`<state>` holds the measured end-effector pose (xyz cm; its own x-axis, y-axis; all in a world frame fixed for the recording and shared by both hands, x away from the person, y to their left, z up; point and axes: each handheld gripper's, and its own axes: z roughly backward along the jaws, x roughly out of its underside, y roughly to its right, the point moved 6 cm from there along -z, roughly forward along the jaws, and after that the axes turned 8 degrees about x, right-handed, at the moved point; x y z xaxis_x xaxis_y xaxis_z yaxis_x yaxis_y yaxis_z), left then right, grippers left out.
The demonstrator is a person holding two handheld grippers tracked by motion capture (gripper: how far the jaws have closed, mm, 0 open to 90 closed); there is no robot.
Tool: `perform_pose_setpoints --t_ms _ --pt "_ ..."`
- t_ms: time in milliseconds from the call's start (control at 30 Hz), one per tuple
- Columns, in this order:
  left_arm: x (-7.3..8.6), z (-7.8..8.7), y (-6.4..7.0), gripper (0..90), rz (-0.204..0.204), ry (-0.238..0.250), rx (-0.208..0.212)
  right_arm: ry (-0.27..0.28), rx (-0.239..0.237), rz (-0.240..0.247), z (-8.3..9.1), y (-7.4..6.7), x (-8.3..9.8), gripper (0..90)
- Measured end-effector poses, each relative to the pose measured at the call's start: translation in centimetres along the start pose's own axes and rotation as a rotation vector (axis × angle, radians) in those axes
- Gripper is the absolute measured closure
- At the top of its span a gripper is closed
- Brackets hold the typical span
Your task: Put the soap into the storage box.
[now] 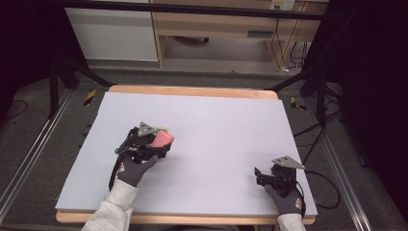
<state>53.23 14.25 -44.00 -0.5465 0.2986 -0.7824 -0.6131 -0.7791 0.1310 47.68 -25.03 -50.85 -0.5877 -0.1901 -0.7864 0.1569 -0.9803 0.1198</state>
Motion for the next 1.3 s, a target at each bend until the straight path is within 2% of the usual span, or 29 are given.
perform_pose_setpoints --t_ms 600,933,1300 --pt "0.1 -0.7 -2.6 37.0 0.025 -0.019 -0.068 -0.002 0.0 -0.003 0.0 0.0 0.0 12.8" --pt "0.8 -1.9 -4.1 37.0 0.048 -0.056 -0.098 -0.001 -0.003 0.002 -0.1 -0.1 0.0 12.8" --pt "1.4 -2.6 -4.9 37.0 0.065 -0.077 -0.113 -0.003 -0.005 -0.002 -0.1 -0.1 0.0 12.8"
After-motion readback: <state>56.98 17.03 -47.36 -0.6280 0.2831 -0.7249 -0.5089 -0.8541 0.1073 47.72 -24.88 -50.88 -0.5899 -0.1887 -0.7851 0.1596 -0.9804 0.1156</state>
